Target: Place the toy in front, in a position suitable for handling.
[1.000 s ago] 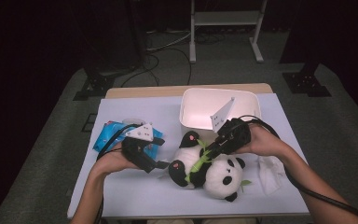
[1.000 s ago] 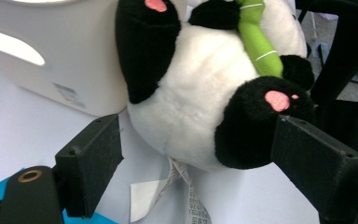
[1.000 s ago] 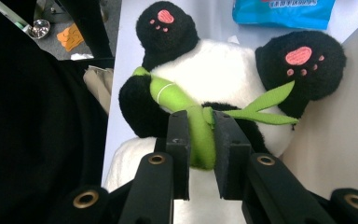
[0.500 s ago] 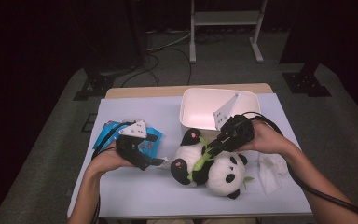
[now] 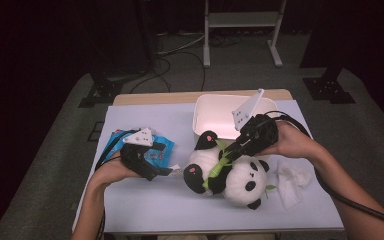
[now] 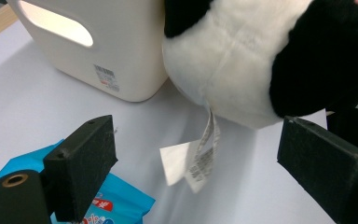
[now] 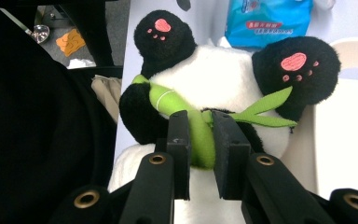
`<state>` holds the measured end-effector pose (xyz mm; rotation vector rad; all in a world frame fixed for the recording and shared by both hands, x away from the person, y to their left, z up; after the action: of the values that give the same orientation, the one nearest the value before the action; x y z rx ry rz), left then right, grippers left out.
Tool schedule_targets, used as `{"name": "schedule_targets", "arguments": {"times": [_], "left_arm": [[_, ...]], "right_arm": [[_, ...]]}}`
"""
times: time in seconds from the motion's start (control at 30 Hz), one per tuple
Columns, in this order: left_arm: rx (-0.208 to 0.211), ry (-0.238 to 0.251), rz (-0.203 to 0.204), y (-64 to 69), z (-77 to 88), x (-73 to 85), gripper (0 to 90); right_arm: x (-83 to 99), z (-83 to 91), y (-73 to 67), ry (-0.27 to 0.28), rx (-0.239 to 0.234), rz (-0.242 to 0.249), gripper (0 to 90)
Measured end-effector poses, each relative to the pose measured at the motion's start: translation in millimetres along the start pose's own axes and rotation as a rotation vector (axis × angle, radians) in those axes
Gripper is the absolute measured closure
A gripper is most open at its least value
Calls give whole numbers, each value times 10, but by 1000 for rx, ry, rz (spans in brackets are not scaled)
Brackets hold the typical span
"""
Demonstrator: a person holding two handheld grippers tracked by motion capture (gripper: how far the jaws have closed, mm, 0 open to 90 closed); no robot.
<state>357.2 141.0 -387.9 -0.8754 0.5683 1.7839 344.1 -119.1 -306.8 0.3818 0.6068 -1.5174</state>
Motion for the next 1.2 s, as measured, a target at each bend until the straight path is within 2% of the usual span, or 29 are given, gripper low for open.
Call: {"name": "schedule_targets", "arguments": {"times": [0.33,0.67,0.8,1.07,1.2], "left_arm": [[-14,17,12,-47,23,13,107],[-13,16,21,-60,23,38,107],[-13,19,30,-65,32,45,107],[-13,22,36,-77,34,55,107],[-11,24,37,-82,38,61,107]], "right_arm": [[-199,258,-71,-7,31,31,778],[-321,484,-73,2,73,42,778],[-411,648,-70,11,98,48,778],[-525,906,10,6,149,47,777],[-564,1047,141,12,166,29,778]]}}
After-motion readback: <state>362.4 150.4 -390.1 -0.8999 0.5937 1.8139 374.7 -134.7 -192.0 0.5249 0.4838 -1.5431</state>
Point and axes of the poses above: each handheld gripper's, and its own axes: z roughly backward along the jaws, x roughly out of its underside, y roughly to its right, the point moved 6 cm from there along -z, roughly forward along the jaws, and after that the axes turned 5 degrees about -x, right-handed, at the moved point
